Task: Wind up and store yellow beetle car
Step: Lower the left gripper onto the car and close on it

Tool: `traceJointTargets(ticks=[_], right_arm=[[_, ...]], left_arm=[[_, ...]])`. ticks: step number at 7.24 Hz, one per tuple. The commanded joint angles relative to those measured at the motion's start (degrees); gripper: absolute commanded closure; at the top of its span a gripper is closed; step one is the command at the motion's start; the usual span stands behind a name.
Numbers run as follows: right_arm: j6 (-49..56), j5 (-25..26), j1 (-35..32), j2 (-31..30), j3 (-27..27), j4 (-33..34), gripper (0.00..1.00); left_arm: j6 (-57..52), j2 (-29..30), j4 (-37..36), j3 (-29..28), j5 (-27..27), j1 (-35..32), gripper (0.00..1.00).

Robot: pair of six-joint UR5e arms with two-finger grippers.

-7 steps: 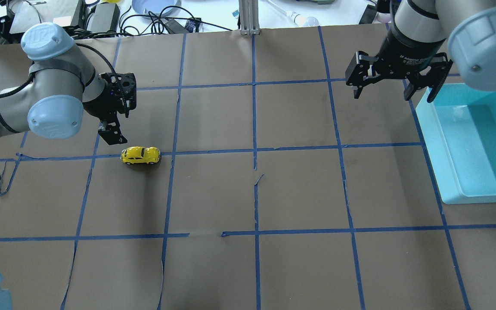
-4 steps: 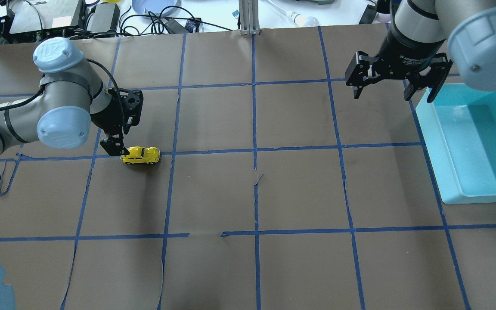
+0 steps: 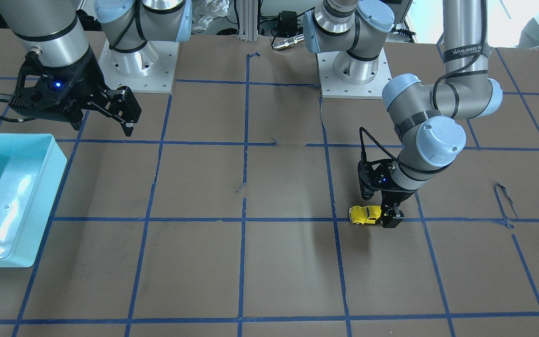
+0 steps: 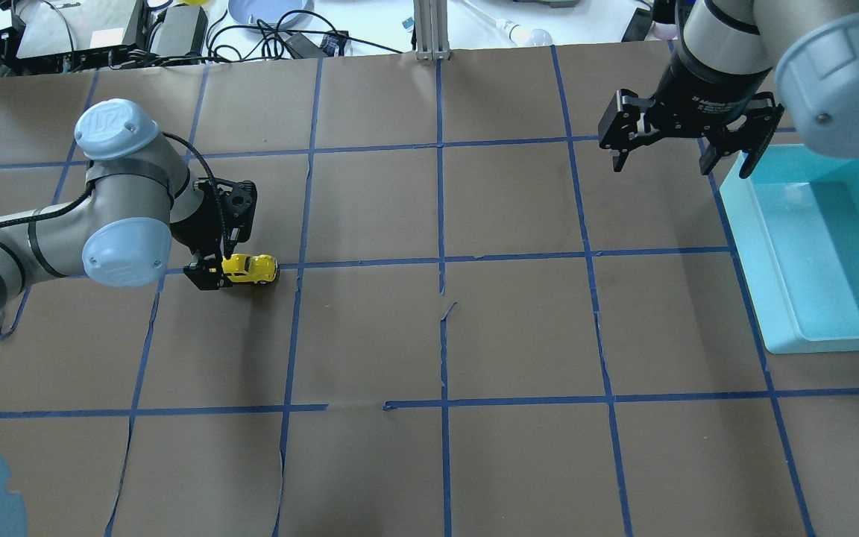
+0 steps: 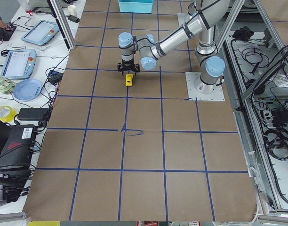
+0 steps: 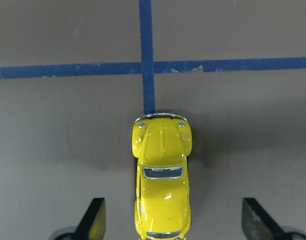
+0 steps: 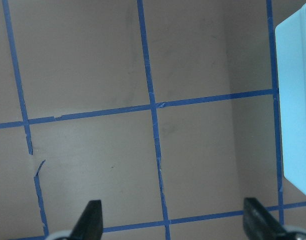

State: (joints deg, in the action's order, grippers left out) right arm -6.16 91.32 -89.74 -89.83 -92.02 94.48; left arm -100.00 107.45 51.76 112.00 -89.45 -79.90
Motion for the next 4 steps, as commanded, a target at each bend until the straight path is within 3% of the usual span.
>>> traceJointTargets(ticks=[1,4], right_arm=[[0.7,-0.52,-0.09,-0.17,0.09,-0.61,0.0],[5.98,-0.97,-0.09,-1.05,0.09,-0.87,0.0]], left_arm=[[2.7,0.83,-2.27,0.41,-0.02,0.01,0.05],[2.0,1.36,-6.23,2.26,-0.11,0.01,0.06]])
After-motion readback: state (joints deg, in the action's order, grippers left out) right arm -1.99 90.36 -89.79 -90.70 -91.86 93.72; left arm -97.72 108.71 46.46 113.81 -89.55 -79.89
